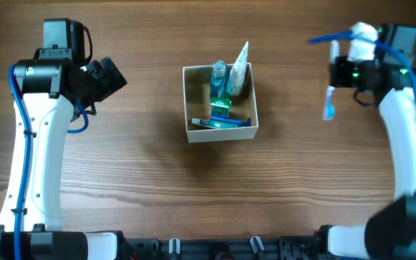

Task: Pack container
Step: 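Grasp the blue-white toothbrush with the right gripper, then carry the toothbrush with the right gripper and lower it into the box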

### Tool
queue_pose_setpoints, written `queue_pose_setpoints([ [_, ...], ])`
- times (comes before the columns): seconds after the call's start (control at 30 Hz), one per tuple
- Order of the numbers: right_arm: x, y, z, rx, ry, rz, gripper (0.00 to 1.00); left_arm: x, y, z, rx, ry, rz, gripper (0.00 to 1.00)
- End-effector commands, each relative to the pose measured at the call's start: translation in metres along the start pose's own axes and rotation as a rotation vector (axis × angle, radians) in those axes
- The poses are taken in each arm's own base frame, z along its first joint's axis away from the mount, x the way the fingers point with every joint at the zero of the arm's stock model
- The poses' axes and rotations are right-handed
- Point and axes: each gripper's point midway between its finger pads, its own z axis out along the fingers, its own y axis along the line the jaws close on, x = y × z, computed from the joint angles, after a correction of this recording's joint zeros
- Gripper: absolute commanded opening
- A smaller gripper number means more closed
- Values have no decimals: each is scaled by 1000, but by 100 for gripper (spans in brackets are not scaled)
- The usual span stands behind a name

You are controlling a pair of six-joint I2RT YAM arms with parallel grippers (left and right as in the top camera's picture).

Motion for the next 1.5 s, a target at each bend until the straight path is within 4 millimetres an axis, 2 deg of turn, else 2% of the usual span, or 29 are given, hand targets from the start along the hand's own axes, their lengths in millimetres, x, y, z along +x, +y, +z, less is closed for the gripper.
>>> queue_pose_setpoints([
  [0.0,-16,91,-24,-202,-104,-435,4,0,-2,-5,21,-1,-7,100],
  [0.23,10,191,-24,-370,-121,-877,4,0,-2,-5,21,-1,-7,100],
  [0.37,26,230,-27,-441,-141,-1068,4,0,-2,-5,21,-1,-7,100],
  [0.47,38,249,-29,-472,-146,-1158,4,0,-2,-5,21,-1,-7,100],
  [0.6,48,265,-27,-505,-139,-1210,4,0,-2,-5,21,-2,-7,100],
  [0.77,64,276,-13,-543,-87,-1225,4,0,-2,-5,21,-1,-7,100],
  [0.97,81,283,6,-576,-22,-1235,4,0,-2,-5,21,-1,-7,100],
  [1.2,89,284,16,-587,11,-1235,4,0,-2,-5,21,-1,-7,100],
  [1.23,90,284,17,-587,16,-1228,7,0,-2,-5,21,-1,-7,100],
  [1.27,90,284,17,-586,21,-1216,18,0,-2,-5,21,-1,-7,100],
  [1.37,90,284,18,-586,24,-1209,26,0,-2,-5,21,-1,-7,100],
  [1.47,90,284,18,-586,24,-1209,39,0,-2,-5,20,-1,-7,100],
])
